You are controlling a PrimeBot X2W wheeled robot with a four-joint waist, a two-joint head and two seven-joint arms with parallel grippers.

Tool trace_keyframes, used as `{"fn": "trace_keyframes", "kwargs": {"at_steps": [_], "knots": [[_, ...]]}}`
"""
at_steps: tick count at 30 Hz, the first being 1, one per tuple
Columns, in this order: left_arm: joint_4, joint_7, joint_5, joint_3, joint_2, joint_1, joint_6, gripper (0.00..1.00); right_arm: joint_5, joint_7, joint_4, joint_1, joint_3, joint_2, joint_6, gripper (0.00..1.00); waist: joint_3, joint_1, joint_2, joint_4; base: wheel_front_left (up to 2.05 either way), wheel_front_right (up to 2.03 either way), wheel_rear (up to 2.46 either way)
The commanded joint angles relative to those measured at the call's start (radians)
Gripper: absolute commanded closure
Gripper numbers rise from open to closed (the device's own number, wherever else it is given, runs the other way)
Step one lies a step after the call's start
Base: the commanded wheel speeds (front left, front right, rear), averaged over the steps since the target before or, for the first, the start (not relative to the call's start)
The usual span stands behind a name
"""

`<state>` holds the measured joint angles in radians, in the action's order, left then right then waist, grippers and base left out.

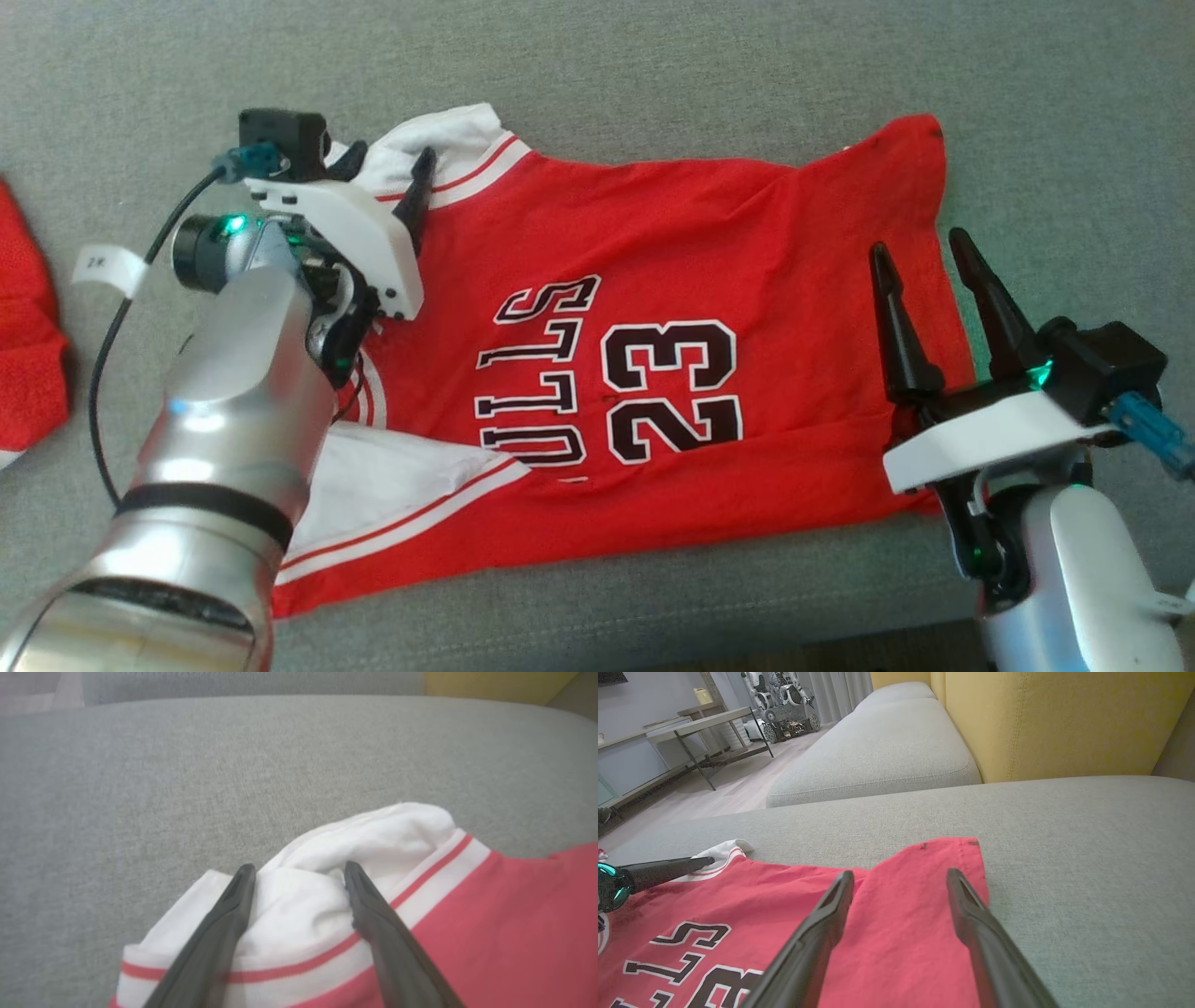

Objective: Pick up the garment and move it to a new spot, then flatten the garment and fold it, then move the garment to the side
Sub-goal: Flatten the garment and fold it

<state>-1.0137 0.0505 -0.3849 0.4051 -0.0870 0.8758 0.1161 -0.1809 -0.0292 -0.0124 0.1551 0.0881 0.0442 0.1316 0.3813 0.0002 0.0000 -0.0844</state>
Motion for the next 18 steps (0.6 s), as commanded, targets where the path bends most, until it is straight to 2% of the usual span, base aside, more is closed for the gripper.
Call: {"fn": "trace_keyframes", "kwargs": {"at_steps": [1,2,3,4,5,13,18], "knots": [[-0.016,-0.020,-0.009,-0.013,-0.022,0.049,0.006,0.00,-0.009,0.005,-0.023,0.023,0.019,0.006,-0.001,0.00,-0.001,-0.0002,0.0000,-0.002,0.00,0.00,0.00],[-0.036,-0.026,-0.012,-0.008,-0.021,0.056,0.007,0.00,-0.010,0.006,-0.019,0.023,0.017,0.006,-0.001,0.00,-0.001,-0.0002,0.0000,-0.002,0.00,0.00,0.00],[-0.051,-0.026,-0.014,-0.002,-0.020,0.063,0.009,0.29,-0.011,0.006,-0.015,0.024,0.013,0.006,-0.001,0.00,-0.002,-0.0002,0.0000,-0.002,0.00,0.00,0.00],[-0.062,-0.019,-0.015,0.004,-0.019,0.070,0.010,0.70,-0.012,0.006,-0.011,0.025,0.009,0.006,-0.001,0.00,-0.003,-0.0002,0.0000,-0.002,0.00,0.00,0.00],[-0.070,-0.007,-0.016,0.009,-0.018,0.075,0.011,1.00,-0.015,0.006,-0.008,0.026,0.004,0.006,-0.001,0.00,-0.005,-0.0002,0.0000,-0.002,0.00,0.00,0.00],[-0.111,0.113,-0.024,0.030,-0.011,0.100,0.013,1.00,-0.023,-0.003,0.036,0.061,-0.040,0.006,-0.001,0.00,-0.026,-0.0002,0.0000,0.010,0.00,0.00,0.00],[-0.134,0.159,-0.036,0.052,0.004,0.105,0.014,1.00,-0.032,-0.020,0.147,0.225,-0.092,0.046,-0.001,0.00,-0.033,-0.0002,0.0000,0.031,0.00,0.00,0.00]]}}
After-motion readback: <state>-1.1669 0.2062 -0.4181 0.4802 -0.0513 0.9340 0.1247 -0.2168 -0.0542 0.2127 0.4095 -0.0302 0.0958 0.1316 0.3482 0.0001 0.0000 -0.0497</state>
